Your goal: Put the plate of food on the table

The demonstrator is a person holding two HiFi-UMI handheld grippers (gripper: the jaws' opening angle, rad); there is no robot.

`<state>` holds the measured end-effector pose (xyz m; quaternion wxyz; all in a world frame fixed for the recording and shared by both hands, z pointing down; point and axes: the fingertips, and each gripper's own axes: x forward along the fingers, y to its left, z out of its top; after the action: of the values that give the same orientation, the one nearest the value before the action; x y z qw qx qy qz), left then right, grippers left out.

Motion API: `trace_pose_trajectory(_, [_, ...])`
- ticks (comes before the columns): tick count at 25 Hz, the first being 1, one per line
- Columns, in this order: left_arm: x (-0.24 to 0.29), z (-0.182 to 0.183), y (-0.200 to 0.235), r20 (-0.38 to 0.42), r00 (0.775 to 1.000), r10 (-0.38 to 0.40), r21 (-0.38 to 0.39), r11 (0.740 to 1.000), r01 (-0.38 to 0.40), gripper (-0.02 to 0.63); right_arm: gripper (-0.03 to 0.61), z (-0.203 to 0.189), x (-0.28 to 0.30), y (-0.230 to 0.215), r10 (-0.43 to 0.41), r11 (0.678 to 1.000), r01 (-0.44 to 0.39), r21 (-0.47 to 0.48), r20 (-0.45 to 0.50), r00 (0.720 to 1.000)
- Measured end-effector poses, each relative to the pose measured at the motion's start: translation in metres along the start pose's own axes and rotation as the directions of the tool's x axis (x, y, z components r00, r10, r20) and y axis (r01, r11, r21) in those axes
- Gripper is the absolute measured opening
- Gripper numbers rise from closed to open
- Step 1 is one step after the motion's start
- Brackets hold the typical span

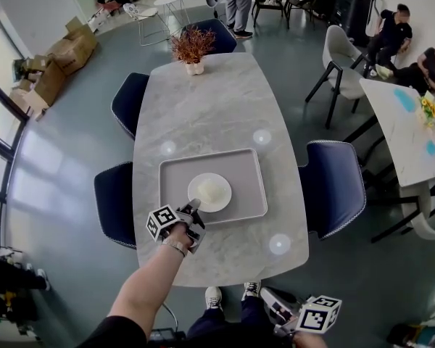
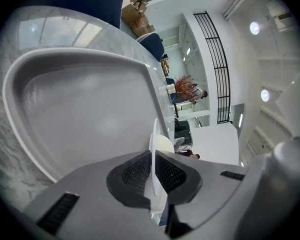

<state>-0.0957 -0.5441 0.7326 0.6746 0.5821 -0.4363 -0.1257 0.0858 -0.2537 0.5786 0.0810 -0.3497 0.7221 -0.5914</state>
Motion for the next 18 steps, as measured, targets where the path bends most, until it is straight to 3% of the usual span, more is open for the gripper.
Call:
trace_pose_trajectory(7, [0.0058,0.0079,0.0059,0.020,0.994,0.104,-0.029,0.994,-0.103,0.025,0.009,0.0031,-0.0044,-0.0016,0.011,0.999,-0.012,0.033,0.016,1.000])
trace_pose_trajectory(13, [0.0058,0.0073,0.0028,0.017,0.991,0.136,-0.006,0.991,-0.136,0.030,0.009,0.0046,-0.0037,-0.0048,0.020,0.999,-0.020,0.033,0.014,1.000])
trace_pose_trajectory(18, [0.0053,0.0013,0.0016,-0.010,0.987,0.158,0.006,0.987,-0.158,0.147,0.009,0.0029,-0.0021,-0.0049,0.034,0.999,-0.034,0.034,0.005,0.999])
